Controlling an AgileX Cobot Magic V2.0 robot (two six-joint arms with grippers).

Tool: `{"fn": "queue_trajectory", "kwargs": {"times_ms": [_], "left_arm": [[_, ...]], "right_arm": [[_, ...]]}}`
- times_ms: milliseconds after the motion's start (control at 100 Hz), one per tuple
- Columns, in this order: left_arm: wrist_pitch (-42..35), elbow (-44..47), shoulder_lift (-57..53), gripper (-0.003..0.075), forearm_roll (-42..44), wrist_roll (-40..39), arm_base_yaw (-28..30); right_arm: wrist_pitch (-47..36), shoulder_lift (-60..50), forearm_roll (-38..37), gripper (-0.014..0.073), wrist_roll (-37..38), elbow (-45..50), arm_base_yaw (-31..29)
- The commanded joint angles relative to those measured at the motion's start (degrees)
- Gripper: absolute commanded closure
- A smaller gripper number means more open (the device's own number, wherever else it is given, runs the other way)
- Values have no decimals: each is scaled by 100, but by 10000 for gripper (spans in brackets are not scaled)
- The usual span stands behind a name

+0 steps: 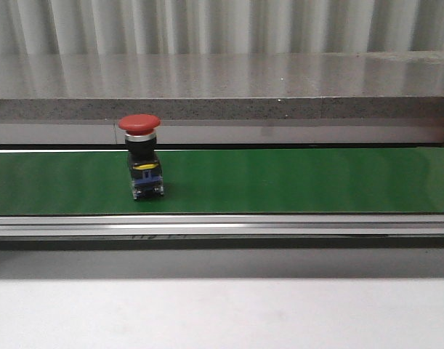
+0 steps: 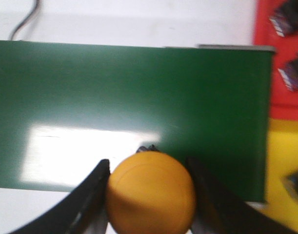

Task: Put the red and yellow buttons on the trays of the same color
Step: 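Lower the right gripper onto the yellow button on the belt and grasp, then carry the yellow button into the yellow tray and open the right gripper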

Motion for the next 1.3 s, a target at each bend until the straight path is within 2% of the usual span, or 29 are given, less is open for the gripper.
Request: {"fn": "queue_trajectory", "kwargs": {"times_ms": [0, 230, 360, 870, 1290], "left_arm": [[-425, -163, 9, 740, -44, -11, -58], [-425, -163, 9, 740, -44, -11, -58], [-425, -163, 9, 740, -44, -11, -58], [-425, -163, 9, 740, -44, -11, -58], [-425, -163, 9, 740, -44, -11, -58]], "right_arm": [[54, -356, -392, 514, 391, -183, -468], [7, -525, -591, 514, 1180, -176, -2045], [-52, -476, -591, 514, 1291, -166, -2524], [-368, 267, -1208, 514, 1601, -166, -2691], [-722, 1307, -1218, 514, 1731, -166, -2912]]}}
